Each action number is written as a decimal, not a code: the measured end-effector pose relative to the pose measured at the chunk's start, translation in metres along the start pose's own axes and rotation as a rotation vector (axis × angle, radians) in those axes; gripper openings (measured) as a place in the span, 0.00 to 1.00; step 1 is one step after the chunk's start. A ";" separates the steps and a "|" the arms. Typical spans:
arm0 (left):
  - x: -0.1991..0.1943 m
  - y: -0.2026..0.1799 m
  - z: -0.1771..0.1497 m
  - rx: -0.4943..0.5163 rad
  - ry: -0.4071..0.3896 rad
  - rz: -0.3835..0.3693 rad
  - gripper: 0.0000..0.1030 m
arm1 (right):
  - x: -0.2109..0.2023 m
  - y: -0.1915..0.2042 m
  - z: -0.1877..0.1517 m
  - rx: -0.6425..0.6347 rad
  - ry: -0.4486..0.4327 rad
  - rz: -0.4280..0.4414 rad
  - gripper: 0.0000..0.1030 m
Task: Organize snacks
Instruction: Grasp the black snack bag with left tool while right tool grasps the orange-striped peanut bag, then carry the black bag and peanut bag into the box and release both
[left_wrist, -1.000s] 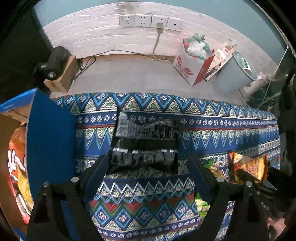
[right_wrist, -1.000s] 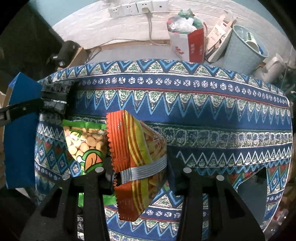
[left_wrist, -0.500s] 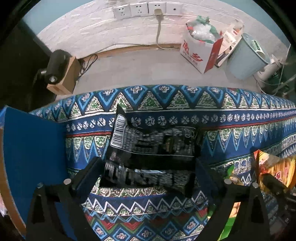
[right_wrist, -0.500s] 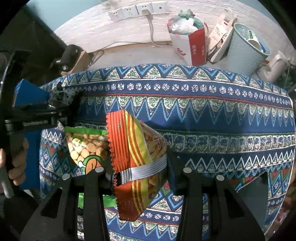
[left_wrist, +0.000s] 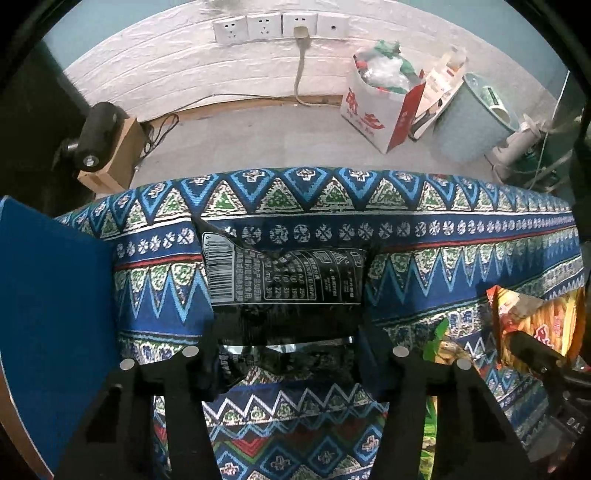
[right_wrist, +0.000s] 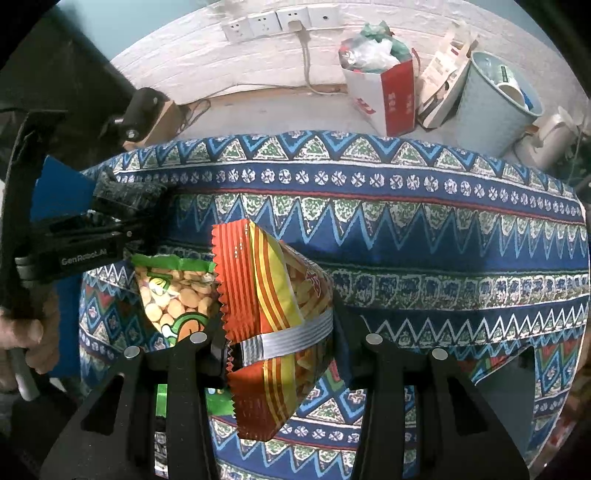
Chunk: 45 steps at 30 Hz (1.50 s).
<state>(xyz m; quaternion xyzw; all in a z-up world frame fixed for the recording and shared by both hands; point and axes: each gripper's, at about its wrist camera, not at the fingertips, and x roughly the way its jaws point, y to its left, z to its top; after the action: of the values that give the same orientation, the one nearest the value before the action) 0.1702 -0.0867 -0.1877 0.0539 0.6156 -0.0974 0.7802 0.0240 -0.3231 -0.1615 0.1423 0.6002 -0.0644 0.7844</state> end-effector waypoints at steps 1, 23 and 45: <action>-0.002 0.001 0.000 -0.003 -0.004 -0.002 0.56 | -0.002 0.001 0.000 -0.005 -0.005 -0.003 0.40; -0.086 0.029 -0.033 0.020 -0.163 0.045 0.56 | -0.050 0.056 0.010 -0.123 -0.153 -0.038 0.40; -0.161 0.083 -0.079 -0.002 -0.308 0.103 0.56 | -0.071 0.126 0.021 -0.214 -0.234 0.004 0.40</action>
<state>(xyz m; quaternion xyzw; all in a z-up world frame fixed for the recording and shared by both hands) 0.0773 0.0237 -0.0531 0.0693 0.4851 -0.0637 0.8694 0.0580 -0.2147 -0.0696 0.0505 0.5079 -0.0145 0.8598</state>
